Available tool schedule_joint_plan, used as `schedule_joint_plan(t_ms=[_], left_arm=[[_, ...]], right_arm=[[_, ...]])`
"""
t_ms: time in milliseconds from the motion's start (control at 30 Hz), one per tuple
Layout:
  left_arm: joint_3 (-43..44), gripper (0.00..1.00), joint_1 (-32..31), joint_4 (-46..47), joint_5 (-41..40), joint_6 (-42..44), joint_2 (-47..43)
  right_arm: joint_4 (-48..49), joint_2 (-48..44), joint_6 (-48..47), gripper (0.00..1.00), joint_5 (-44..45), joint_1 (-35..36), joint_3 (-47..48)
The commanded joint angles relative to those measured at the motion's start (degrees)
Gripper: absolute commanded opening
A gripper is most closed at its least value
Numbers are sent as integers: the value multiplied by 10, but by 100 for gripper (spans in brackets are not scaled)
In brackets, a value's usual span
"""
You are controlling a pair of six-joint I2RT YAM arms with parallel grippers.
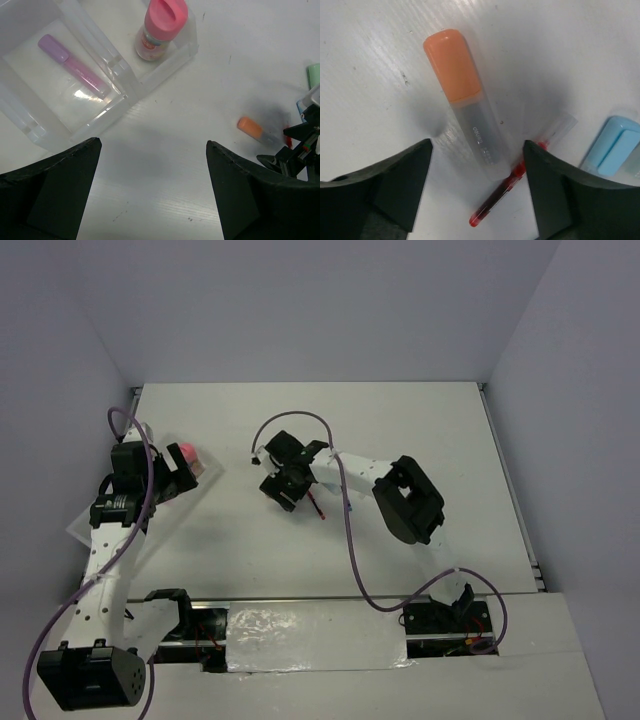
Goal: Sort the stationery into containers
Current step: Pick up the pen from the center of the board, then place the pen in the storage box.
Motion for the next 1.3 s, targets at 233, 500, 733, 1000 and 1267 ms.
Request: schedule_joint_plan(t_ms=[233, 500, 733, 1000, 1267], left_arm=[[0, 99, -6, 24, -5, 3, -16], [0, 99, -6, 34, 195, -7, -38], [21, 99, -11, 82, 392, -112, -82], [66, 99, -12, 52, 389, -124, -84], [51, 93, -11, 63, 414, -131, -79]], right_arm=[[-42, 39, -1, 53, -95, 1, 0], [132, -94, 51, 23, -266, 19, -144], [342, -306, 312, 24, -204, 48, -249], [426, -332, 394, 25, -173, 84, -253], [426, -341, 402, 26, -160, 101, -223]])
